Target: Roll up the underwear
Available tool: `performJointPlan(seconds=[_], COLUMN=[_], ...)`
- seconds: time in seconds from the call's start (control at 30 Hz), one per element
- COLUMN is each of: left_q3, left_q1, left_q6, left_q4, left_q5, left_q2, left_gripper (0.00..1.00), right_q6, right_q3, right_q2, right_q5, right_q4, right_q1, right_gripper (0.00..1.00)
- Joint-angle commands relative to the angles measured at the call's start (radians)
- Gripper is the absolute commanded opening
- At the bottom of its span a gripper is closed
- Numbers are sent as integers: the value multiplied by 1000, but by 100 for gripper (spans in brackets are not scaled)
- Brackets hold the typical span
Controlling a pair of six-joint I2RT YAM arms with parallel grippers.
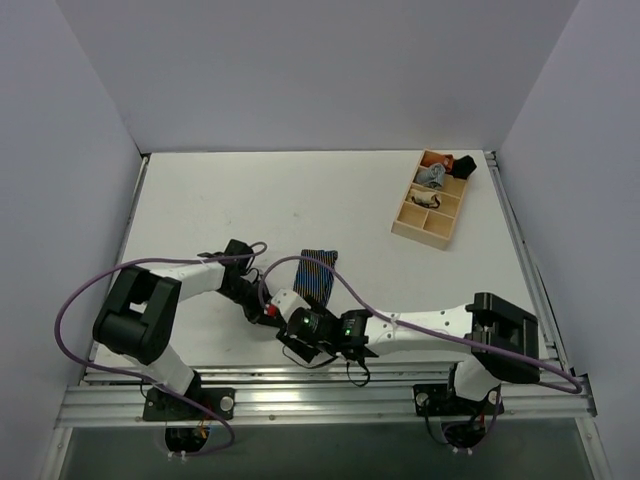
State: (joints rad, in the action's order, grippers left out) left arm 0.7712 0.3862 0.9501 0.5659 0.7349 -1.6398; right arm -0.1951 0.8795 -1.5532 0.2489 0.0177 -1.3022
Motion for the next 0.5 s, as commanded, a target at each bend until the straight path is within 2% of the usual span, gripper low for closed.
performJointPlan(seconds=[0.0,0.2,0.47], left_q3=[-3,7,5], left_q1=[-17,-29,-47], left_q6=[-30,-30,-63], left_q4=[34,46,104], left_q5=[43,64,60], left_q2=[1,-12,-11], left_gripper=[2,2,2], right_q6=[106,160,154], right_q3=[59,101,110], right_q2=[-48,-151,-218], right_q5=[93,138,260], right_q4=[-42,-62,-85], right_q1=[-57,-112,-117], right_gripper=[61,61,57])
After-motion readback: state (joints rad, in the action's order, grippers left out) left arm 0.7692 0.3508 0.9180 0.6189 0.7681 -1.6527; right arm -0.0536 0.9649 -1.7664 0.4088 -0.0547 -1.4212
